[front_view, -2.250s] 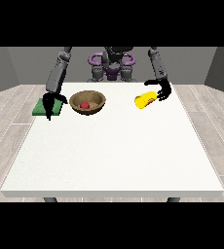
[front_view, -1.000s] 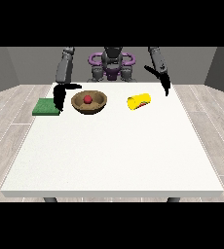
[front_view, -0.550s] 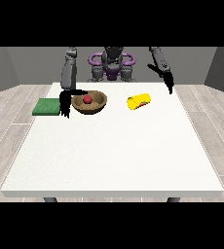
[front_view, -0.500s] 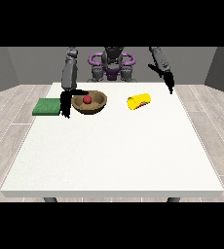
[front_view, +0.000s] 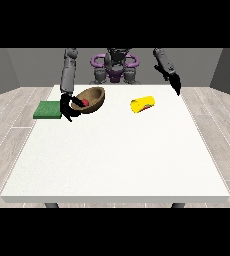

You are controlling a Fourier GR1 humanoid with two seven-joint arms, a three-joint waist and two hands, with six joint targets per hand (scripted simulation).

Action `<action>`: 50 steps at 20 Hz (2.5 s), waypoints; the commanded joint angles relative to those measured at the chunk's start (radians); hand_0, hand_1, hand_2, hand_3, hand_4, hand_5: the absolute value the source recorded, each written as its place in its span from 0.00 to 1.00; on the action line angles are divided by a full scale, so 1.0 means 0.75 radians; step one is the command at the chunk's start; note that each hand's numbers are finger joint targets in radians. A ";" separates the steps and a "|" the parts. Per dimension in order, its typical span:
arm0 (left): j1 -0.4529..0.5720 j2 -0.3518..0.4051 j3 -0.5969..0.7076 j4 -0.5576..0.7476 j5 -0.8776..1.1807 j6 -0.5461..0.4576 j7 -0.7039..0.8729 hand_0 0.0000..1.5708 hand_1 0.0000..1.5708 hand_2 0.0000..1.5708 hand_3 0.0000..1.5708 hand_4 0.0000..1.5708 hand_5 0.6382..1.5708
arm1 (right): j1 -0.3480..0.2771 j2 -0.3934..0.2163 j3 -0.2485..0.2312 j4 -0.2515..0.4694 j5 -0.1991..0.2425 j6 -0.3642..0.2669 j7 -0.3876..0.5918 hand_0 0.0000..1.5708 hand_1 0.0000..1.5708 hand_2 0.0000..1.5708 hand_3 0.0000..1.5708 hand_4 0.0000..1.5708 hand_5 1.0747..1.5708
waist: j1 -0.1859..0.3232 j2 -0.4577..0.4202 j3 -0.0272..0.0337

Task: Pick the cup and pour the ball into the bowl, then pick the bowl and place it on the pad

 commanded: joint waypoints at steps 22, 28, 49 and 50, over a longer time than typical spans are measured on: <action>0.098 -0.015 0.086 0.365 0.040 0.007 -0.026 0.00 0.00 0.00 0.00 0.00 0.10 | -0.099 -0.619 0.498 -0.249 0.545 0.146 1.081 1.00 1.00 1.00 1.00 1.00 1.00 | -0.137 -0.391 0.0904; 0.182 0.056 0.166 0.423 0.066 0.042 -0.183 0.00 0.00 0.00 0.00 0.00 0.08 | -0.230 -0.649 0.468 -0.384 0.582 0.298 1.129 1.00 1.00 1.00 1.00 1.00 0.94 | -0.244 -0.343 0.0968; 0.107 0.391 0.472 0.239 0.396 -0.209 -0.322 0.00 0.00 0.00 0.00 0.56 0.59 | -0.237 -0.508 -0.035 0.108 0.353 -0.050 0.655 1.00 1.00 1.00 0.75 0.56 0.67 | -0.213 0.145 0.1032; 0.110 0.434 0.485 0.268 0.414 -0.262 -0.305 0.00 0.00 0.00 0.00 0.55 0.58 | -0.248 -0.515 -0.041 0.111 0.339 -0.001 0.685 1.00 1.00 1.00 0.72 0.51 0.63 | -0.206 0.122 0.1010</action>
